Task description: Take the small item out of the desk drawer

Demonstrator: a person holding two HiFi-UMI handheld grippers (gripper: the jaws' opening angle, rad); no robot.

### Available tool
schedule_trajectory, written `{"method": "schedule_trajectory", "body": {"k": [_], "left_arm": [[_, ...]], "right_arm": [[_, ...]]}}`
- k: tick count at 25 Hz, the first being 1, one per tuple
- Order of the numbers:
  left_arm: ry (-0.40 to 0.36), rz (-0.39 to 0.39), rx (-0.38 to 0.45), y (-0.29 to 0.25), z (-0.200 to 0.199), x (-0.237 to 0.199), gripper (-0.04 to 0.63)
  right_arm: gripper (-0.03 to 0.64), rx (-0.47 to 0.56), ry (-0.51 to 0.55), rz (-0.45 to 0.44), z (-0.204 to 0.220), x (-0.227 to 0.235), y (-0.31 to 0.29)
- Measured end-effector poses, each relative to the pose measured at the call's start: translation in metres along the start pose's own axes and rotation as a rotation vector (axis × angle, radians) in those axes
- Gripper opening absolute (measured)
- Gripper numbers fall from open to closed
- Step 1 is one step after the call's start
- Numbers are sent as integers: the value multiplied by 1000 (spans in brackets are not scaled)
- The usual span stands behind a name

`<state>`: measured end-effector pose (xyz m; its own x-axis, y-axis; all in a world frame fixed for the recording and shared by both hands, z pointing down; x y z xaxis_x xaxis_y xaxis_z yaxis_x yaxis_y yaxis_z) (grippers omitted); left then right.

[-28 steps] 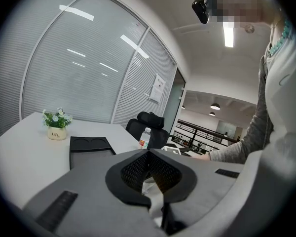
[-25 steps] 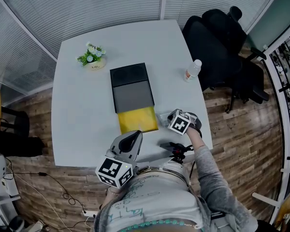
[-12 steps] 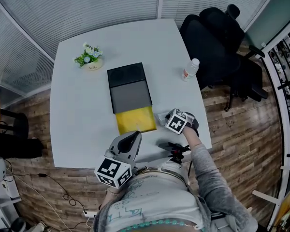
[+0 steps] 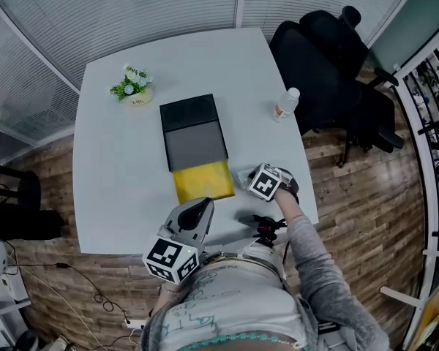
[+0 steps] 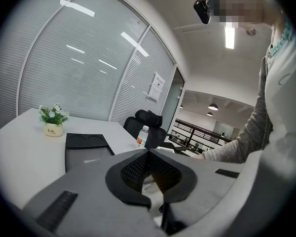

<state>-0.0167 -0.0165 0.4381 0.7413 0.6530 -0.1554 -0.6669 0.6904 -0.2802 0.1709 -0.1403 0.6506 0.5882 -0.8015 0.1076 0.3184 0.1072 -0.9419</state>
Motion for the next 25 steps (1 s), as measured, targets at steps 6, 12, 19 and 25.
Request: {"method": "schedule_trajectory", "body": {"k": [6, 12, 19, 25], "left_arm": [[2, 0, 5, 1, -1, 0, -3], [-2, 1, 8, 2, 0, 0, -2], [1, -2, 9, 3, -2, -1, -3], [6, -6, 15, 5, -2, -1, -3]], "right_arm": [[4, -8, -3, -4, -1, 0, 1], [4, -7, -1, -3, 0, -1, 0], [5, -17, 5, 2, -2, 0, 0], [5, -21, 0, 6, -2, 0, 0]]}}
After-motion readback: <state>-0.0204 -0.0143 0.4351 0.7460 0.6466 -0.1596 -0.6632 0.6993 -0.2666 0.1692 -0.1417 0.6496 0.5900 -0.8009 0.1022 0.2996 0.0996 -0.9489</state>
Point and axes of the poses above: the fingertips, and each gripper's own axes: y backward along the fingers, x to its right, z out of its underside, the point moved 8 cm from there along y, backward along the fingers, and after that the axes turned 13 degrees about -y, right-handed, at the moved point
